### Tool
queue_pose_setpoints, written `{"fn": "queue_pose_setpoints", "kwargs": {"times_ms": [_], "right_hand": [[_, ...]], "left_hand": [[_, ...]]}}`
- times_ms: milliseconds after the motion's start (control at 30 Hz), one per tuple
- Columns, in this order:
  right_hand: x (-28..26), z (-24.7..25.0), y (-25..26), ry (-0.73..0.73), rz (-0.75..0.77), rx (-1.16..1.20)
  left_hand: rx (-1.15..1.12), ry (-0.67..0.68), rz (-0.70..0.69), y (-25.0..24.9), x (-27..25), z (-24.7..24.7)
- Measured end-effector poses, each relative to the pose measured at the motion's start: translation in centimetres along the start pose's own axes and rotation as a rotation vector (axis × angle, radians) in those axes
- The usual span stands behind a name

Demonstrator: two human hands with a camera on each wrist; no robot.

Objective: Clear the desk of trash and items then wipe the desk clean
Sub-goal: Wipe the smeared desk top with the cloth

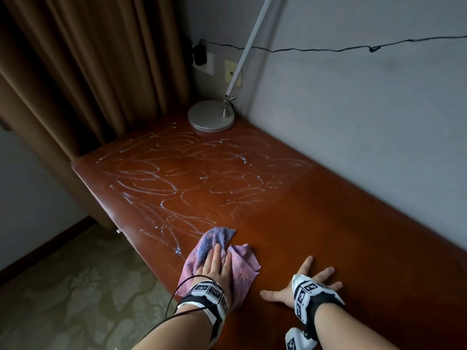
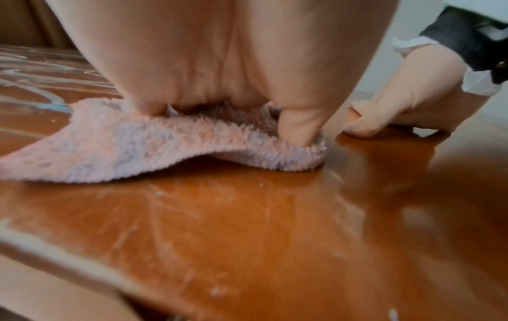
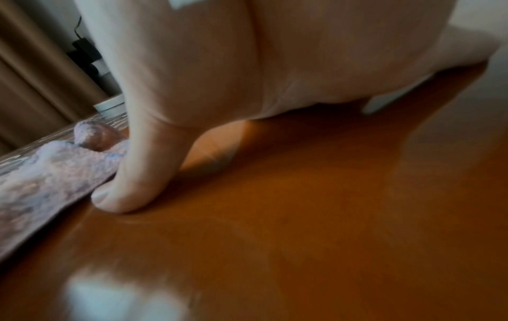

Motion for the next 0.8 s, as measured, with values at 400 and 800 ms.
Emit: {"fn": "queue_pose_setpoints", "kwargs": {"times_ms": [400,800], "right_hand": [[-0.9,0.2,-0.1,0.008,0.001,0.008],[-1.4,0.1,0.1,-0.034,0.001,0.007]], "left_hand": [[-0.046,-0.298,-0.038,2.7,-3.2,-0.4],[-0.236,-0.294,-0.083,3.5,-1.5,-4.5]]}}
Point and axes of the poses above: each hand's wrist, its own x-axis towards the middle knuckle, its own z-axis out of the back of the hand, y = z × x, the point moved 6 cm from there along x, towards the middle knuckle, and after that the axes turned 3 degrees about y, right-handed, at the moved point
